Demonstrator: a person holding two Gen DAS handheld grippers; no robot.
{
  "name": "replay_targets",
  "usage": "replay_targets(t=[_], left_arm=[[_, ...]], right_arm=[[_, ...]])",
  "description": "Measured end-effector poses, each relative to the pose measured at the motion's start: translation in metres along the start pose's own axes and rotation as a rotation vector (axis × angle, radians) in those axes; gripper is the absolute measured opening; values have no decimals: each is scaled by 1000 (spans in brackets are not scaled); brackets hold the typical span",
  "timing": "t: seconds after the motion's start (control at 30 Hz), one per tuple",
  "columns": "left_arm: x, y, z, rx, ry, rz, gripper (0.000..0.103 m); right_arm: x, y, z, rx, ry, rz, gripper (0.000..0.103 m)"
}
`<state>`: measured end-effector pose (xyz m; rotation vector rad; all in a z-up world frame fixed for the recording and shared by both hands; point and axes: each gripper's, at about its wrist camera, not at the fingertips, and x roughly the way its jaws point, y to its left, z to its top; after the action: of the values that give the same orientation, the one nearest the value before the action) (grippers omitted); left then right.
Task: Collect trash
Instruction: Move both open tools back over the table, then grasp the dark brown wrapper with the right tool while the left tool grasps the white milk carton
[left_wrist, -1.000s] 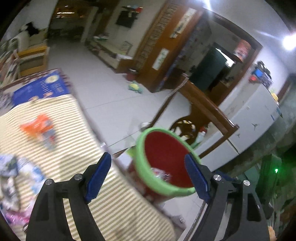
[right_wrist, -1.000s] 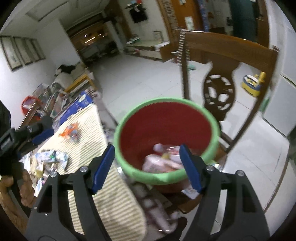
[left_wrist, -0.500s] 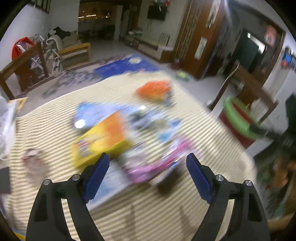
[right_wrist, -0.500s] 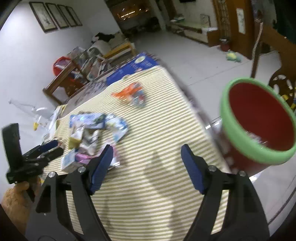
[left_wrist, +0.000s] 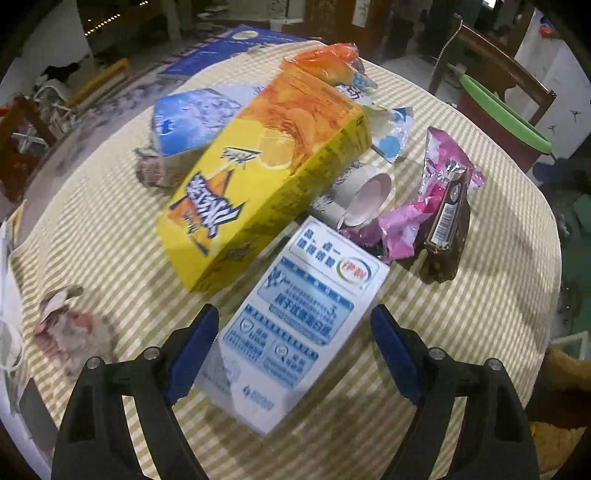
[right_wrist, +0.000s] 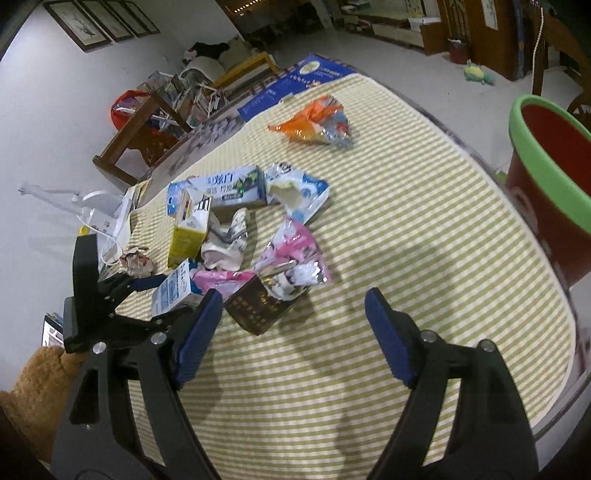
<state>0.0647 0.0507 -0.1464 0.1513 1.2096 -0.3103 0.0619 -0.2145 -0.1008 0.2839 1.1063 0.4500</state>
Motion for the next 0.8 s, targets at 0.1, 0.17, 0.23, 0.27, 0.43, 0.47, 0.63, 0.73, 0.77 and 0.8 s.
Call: replay_targets(t=[0.1, 0.17, 0.23, 0.27, 0.43, 0.47, 0.63, 0.73, 0.77, 0.8], left_arm=[[3, -1, 1, -3, -4, -10, 72], [0, -5, -5, -19, -18, -27, 64], [-2, -5, -6, -54, -28, -52, 58], [-4, -5, -7, -74, -34, -62, 57], [-13, -1, -16, -222, -74, -134, 54], [-16, 2, -19, -269, -84, -150, 54], [-23, 8, -26, -403, -124, -199, 54], [-28, 11, -30, -462, -148, -225, 54], [-29, 9, -30, -473, -156, -229, 54], [-29, 10, -29, -479, -161, -232, 54]], right_arm=[[8, 3, -1, 17, 30, -8, 78], [18, 3, -2, 45, 60, 4, 78], [27, 5, -3, 61, 86, 17, 78], [33, 8, -4, 62, 102, 21, 78], [58, 18, -7, 63, 172, 45, 78], [64, 20, -6, 65, 186, 45, 78], [89, 27, -5, 58, 237, -9, 77], [97, 28, -4, 58, 240, -37, 71], [98, 27, -4, 65, 238, -37, 70], [98, 29, -3, 56, 235, -39, 69]])
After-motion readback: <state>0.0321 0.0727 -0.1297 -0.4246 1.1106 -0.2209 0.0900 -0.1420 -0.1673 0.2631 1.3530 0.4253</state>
